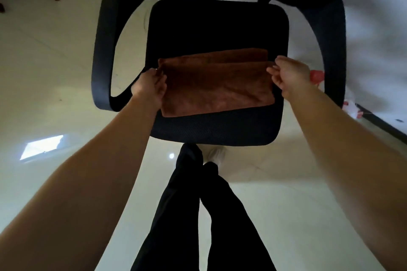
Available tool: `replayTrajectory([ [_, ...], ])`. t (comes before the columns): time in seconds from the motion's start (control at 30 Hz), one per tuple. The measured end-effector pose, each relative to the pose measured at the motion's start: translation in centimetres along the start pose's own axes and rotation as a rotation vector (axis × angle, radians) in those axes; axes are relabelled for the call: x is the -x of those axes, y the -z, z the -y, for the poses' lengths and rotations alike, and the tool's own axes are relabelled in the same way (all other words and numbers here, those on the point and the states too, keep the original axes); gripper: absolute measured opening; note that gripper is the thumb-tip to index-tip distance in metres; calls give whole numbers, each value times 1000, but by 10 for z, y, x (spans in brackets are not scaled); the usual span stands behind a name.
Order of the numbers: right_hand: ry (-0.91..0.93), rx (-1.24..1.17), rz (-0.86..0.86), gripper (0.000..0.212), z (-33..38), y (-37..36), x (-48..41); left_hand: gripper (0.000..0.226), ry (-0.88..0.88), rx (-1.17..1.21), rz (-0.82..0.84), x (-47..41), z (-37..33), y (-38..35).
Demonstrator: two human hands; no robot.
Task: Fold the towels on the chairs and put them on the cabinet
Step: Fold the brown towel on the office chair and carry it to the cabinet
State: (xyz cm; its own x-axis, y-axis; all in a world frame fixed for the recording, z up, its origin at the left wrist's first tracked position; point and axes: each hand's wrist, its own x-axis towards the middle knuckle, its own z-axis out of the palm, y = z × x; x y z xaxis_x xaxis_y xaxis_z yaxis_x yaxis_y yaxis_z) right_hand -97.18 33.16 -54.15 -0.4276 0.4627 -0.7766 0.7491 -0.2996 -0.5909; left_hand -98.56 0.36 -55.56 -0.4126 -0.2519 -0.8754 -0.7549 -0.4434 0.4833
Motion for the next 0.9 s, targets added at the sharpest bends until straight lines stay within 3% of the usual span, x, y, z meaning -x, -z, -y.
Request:
replayTrajectory([
  [0.17, 34, 35, -29, 6, 6, -22, -29, 40, 14, -27, 56, -20, -12, -5],
  [0.33, 109, 114, 42, 55, 4, -31, -36, 40, -68, -85, 24, -27, -8, -16],
  [0.4, 260, 377, -6, 54, -8, -29, -24, 49, -222, -332, -79, -23, 4, -15],
  [0.5, 470, 713, -142, 47, -43, -21, -11, 50, -550, -905, -225, -7, 39, -5],
  [0.57, 366, 797, -213, 58, -67, -14, -5, 51, -497, -1020, -362, 2, 64, 2],
  [0.63, 149, 852, -240, 75, -87, -6, 0, 63, -170, -950, -470, 6, 82, 6],
  [0.7, 42, 812, -253, 78, -101, 1, 1, 68, 55, -683, -471, 8, 93, 5],
  [0.8, 12, 564, -208, 56, -106, 2, -2, 51, 150, -127, -448, 3, 99, 0],
  [0.9, -76, 242, -173, 29, -101, 2, -7, 38, 136, 62, -467, -5, 98, 4],
])
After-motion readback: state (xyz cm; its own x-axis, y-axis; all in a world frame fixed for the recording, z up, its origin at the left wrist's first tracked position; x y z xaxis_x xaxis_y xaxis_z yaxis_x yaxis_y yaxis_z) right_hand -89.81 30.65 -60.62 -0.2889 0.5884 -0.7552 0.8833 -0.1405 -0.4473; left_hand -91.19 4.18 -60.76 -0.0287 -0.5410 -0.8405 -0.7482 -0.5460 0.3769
